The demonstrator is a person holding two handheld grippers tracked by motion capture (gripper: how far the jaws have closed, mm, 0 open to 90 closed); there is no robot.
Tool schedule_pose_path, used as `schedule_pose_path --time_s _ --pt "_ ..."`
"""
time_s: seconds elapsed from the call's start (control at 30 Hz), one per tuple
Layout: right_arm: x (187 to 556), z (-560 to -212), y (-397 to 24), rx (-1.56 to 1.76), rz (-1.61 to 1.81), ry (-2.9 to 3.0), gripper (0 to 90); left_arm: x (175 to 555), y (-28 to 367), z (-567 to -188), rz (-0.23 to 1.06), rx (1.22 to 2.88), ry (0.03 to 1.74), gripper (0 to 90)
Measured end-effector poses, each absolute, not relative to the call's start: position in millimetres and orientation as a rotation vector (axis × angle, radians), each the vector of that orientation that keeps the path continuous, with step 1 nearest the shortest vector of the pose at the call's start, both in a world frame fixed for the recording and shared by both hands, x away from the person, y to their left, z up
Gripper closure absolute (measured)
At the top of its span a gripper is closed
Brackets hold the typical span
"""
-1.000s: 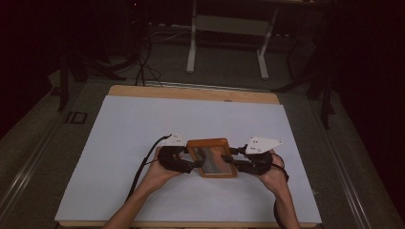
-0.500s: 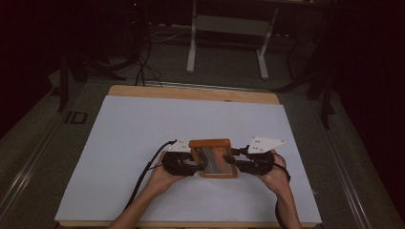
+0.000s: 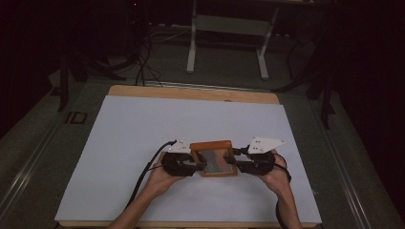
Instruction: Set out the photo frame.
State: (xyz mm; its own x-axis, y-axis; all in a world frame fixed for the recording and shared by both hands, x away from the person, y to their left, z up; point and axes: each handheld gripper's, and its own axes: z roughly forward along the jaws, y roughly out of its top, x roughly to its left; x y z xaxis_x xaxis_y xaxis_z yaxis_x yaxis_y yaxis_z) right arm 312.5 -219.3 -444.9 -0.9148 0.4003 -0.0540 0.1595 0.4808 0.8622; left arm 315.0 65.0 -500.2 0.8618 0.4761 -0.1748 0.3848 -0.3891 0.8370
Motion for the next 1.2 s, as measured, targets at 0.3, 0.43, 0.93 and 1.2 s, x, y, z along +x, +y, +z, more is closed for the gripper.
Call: schedule_pose_path --time_s 0.3,0.43,0.93,1.2 --pt "313.5 -444.0 -213.9 0.488 1.424 2.467 63.7 315.5 71.4 -494.6 0.127 2.028 0.637 60.6" --pt "314.5 -443.3 -212.4 0.503 1.456 2.457 63.6 314.7 76.0 -489.7 0.131 2.025 0.641 60.6" --pt "322.5 -447.4 -194.2 0.584 1.530 2.444 62.4 314.9 100.3 -473.9 0.167 2.023 0.673 60.6" --pt "327.3 -451.4 -189.8 0.649 1.586 2.425 61.7 316.1 106.8 -471.1 0.173 2.008 0.697 60.7"
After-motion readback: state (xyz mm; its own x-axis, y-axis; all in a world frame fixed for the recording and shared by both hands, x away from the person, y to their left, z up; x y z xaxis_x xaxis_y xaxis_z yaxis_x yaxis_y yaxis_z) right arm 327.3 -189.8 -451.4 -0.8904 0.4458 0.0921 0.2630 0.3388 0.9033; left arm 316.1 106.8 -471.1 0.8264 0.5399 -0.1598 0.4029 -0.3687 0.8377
